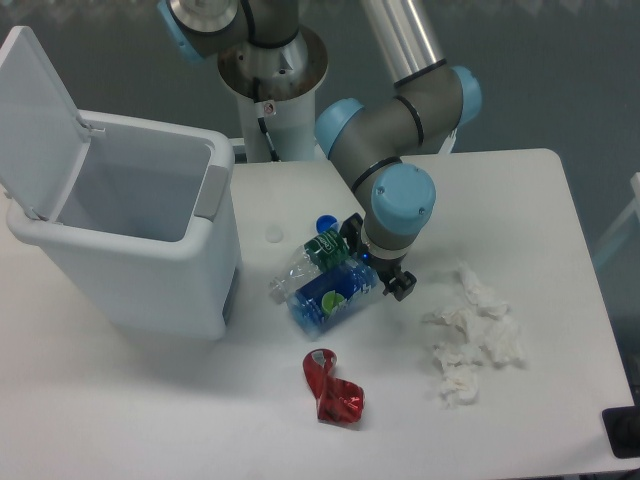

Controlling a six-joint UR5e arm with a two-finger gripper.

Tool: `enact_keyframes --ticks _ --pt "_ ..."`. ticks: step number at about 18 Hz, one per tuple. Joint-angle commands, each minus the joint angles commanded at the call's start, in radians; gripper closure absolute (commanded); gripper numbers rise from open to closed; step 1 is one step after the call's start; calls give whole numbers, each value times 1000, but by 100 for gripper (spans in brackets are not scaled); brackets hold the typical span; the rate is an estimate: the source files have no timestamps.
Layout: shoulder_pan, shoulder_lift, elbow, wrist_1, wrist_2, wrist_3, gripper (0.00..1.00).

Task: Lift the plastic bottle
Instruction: 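Close the gripper on the blue-labeled bottle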

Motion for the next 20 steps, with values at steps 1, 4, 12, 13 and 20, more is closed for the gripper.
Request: enact_keyframes --ticks 1,4,12,13,20 --pt "-5 -3 2 2 0 -3 18" --pt "-8 -9 2 2 0 -3 23" --pt "-9 -15 3 5 0 -12 23" --pt "-9 -15 3 8 0 -15 23" --pt "-9 -15 20 8 0 -15 38"
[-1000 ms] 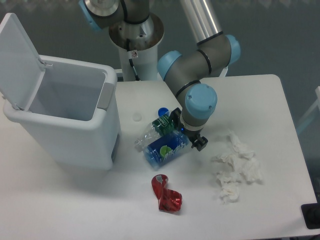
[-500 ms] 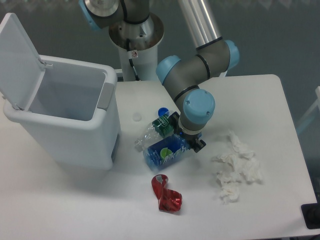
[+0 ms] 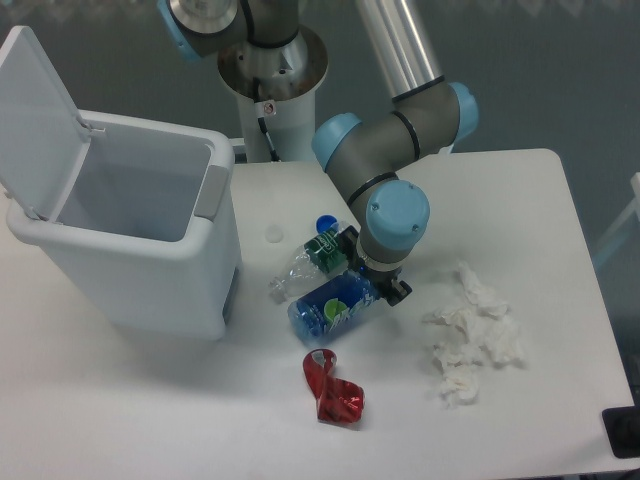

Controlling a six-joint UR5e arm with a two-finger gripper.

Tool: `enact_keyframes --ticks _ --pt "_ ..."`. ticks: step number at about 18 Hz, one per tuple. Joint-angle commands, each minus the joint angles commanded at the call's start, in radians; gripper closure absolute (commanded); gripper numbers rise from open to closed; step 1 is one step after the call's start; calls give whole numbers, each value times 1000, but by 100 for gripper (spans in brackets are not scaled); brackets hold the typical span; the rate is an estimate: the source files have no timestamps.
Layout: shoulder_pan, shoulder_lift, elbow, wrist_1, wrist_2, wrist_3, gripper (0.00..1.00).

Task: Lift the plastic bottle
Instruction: 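Close the gripper on the blue-labeled bottle, then lift the blue-labeled bottle and carry it toward the white tissue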

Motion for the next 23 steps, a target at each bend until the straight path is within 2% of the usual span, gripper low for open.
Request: enact_keyframes --ticks 9,13,16,21,23 --pt "26 17 98 -18 6 11 38" --pt "64 28 175 -17 2 27 37" --pt "97 15 224 -18 3 100 36" --pt "118 -32 302 -14 5 110 37" --pt "117 -49 336 -15 9 109 41"
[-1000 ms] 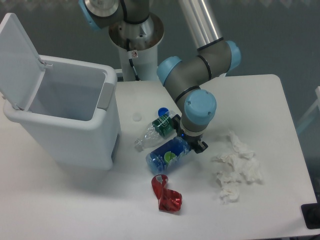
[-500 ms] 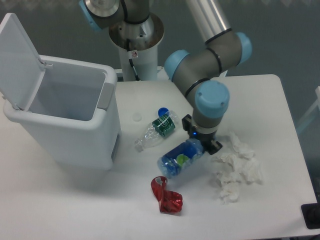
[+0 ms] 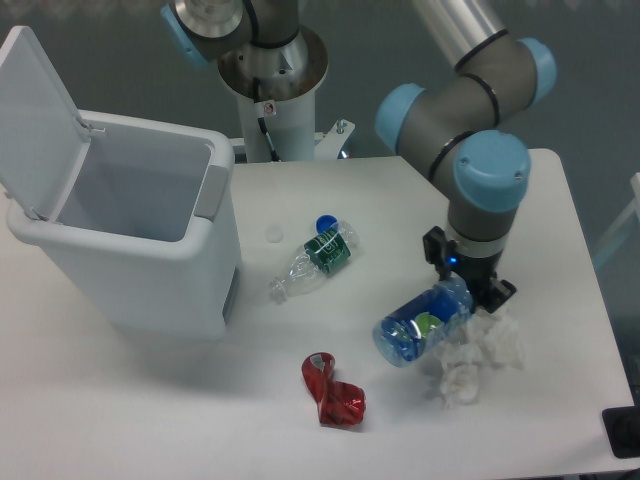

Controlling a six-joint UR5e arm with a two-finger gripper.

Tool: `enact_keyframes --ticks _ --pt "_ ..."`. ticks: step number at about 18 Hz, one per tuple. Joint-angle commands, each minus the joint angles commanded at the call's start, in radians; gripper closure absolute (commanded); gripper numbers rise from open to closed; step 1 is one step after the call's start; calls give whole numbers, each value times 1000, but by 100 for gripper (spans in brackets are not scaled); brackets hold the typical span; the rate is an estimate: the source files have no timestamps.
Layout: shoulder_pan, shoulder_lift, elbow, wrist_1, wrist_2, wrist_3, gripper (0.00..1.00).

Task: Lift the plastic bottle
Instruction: 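Lift the blue-labeled bottle and carry it toward the white tissue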

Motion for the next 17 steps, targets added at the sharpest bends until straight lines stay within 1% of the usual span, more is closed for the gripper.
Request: enact_keyframes --ticks 1,2,3,8,10,14,17 --pt "0 -2 5 3 0 2 44" --pt "-5 -3 5 9 0 -2 54" --pt "-5 -5 11 9 0 -6 62" --pt "-8 -5 38 11 9 -9 60" --pt "-8 -2 43 9 35 -12 59" --pt "-8 6 43 9 41 -14 54" --pt "-9 8 35 9 41 -14 54"
